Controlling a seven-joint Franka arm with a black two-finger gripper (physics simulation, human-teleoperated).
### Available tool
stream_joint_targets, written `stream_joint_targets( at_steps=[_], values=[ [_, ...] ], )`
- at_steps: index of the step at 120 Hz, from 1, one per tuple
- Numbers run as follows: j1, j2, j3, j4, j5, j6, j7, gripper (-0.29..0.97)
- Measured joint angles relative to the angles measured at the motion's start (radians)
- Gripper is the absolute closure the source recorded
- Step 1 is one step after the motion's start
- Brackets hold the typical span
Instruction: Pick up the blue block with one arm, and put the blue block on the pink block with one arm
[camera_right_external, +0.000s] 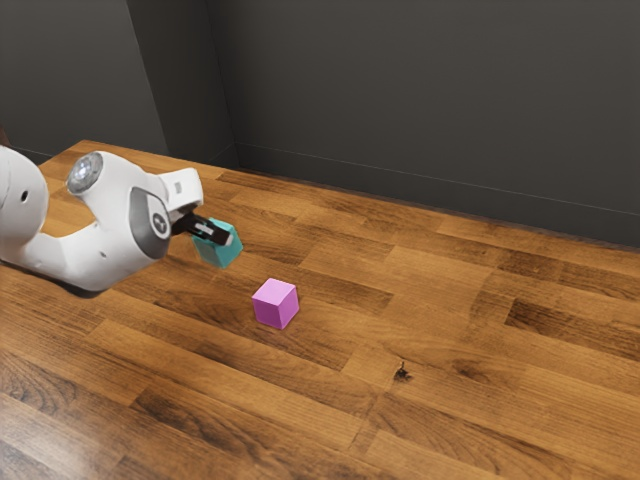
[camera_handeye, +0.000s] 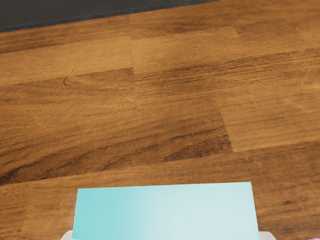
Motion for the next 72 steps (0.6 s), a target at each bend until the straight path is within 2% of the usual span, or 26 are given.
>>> stream_joint_targets(
  at_steps=[12, 22, 58, 72],
  values=[
    [0.003, -0.049, -0.061, -0.047, -0.026, -0.006, -0.007, 0.41],
    [-0.009, -0.044, -0.080, -0.064, -0.036, -0.009, -0.014, 0.40],
    [-0.066, 0.028, -0.081, -0.011, -0.046, -0.008, -0.040, 0.38],
    [-0.083, 0.058, -0.055, 0.001, -0.056, 0.010, -0.054, 0.38]
  ],
)
